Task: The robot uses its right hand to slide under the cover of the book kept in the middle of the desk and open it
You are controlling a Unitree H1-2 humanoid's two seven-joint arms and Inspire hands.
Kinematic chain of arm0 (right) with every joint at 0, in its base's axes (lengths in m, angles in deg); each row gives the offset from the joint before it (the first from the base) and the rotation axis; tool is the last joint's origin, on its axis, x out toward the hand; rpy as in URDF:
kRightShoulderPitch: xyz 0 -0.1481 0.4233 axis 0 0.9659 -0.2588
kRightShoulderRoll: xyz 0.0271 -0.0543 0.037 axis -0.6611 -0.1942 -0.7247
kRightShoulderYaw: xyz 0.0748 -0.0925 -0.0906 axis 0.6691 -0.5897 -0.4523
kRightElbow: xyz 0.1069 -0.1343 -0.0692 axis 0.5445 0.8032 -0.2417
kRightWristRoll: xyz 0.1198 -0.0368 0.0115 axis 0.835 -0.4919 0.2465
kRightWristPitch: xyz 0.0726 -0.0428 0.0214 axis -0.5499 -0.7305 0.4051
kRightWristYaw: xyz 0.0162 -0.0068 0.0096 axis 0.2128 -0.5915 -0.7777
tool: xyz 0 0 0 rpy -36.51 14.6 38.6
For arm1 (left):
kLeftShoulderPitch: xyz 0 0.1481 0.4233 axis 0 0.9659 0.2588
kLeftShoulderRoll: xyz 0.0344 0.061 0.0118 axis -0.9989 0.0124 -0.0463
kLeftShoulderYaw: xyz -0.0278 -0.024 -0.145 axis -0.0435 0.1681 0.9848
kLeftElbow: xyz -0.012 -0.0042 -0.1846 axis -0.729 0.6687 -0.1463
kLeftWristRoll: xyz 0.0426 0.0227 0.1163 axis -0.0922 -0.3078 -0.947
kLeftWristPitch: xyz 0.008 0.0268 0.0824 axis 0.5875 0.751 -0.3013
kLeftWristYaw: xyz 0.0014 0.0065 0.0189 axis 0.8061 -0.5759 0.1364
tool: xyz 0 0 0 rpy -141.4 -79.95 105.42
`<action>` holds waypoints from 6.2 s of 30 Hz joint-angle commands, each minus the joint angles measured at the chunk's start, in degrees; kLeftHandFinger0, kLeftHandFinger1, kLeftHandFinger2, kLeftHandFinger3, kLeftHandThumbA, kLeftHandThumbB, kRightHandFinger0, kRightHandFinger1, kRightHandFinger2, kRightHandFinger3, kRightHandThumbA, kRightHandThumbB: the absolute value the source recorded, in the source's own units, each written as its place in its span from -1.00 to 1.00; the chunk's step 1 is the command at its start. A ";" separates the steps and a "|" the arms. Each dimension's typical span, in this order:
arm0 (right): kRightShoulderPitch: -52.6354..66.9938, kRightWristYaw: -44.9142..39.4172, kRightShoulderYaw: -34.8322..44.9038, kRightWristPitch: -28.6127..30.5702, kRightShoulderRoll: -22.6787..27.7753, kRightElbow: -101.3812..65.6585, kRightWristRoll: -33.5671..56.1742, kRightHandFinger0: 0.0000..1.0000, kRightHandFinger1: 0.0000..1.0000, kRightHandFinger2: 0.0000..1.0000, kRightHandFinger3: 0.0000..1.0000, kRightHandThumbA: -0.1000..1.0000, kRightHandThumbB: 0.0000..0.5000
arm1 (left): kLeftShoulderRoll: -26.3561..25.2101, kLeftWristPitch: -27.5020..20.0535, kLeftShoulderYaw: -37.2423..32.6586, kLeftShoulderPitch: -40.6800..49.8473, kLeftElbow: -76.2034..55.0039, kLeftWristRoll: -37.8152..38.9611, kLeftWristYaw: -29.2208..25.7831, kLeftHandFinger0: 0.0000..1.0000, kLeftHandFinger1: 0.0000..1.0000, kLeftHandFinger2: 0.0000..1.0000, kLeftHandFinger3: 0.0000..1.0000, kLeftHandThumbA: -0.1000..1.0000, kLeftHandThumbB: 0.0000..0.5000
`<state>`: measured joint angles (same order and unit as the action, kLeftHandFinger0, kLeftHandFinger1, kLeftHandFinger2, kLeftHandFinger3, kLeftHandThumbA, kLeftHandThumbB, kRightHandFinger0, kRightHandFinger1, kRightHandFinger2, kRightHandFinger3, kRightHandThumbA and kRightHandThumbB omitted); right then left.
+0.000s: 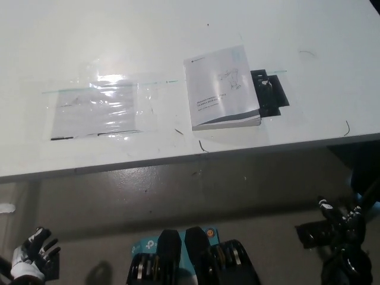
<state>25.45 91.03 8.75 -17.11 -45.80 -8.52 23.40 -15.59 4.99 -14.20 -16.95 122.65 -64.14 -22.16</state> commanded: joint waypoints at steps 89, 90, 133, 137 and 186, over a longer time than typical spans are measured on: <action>-26.05 -0.92 -16.47 -2.76 1.67 -3.55 2.98 0.16 0.67 0.73 1.00 0.29 -0.78 | -2.81 -1.54 -2.36 2.83 0.24 1.99 -3.01 0.00 -0.01 0.44 0.47 0.47 -0.74; -26.07 -0.93 -16.45 -2.72 1.67 -3.49 2.95 0.17 0.66 0.73 0.99 0.29 -0.79 | -2.81 -1.55 -2.38 2.83 0.24 2.00 -3.02 0.00 -0.02 0.43 0.46 0.46 -0.74; -25.77 -1.04 -22.62 -2.20 -4.50 2.98 -2.89 -0.08 0.33 0.51 0.84 0.19 -0.64 | -3.82 -0.30 -4.05 3.32 -0.49 1.54 -2.27 0.10 0.18 0.46 0.46 0.66 -0.76; -26.01 -2.55 -24.65 -1.54 -5.36 3.55 -4.19 0.07 0.44 0.61 0.89 0.20 -0.70 | -3.72 0.16 -3.81 3.59 -1.10 2.00 -2.62 0.14 0.18 0.47 0.49 0.63 -0.83; -31.80 -6.91 -43.73 2.15 -7.87 17.73 -21.16 -0.13 0.24 0.40 0.68 0.34 -0.49 | -3.56 2.46 -6.50 2.45 -1.89 0.60 -4.70 0.22 0.03 0.31 0.41 0.47 -0.61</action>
<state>-4.53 84.28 -34.06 -19.33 -52.47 7.82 4.84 -18.31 7.36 -20.22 -13.04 120.55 -63.14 -26.64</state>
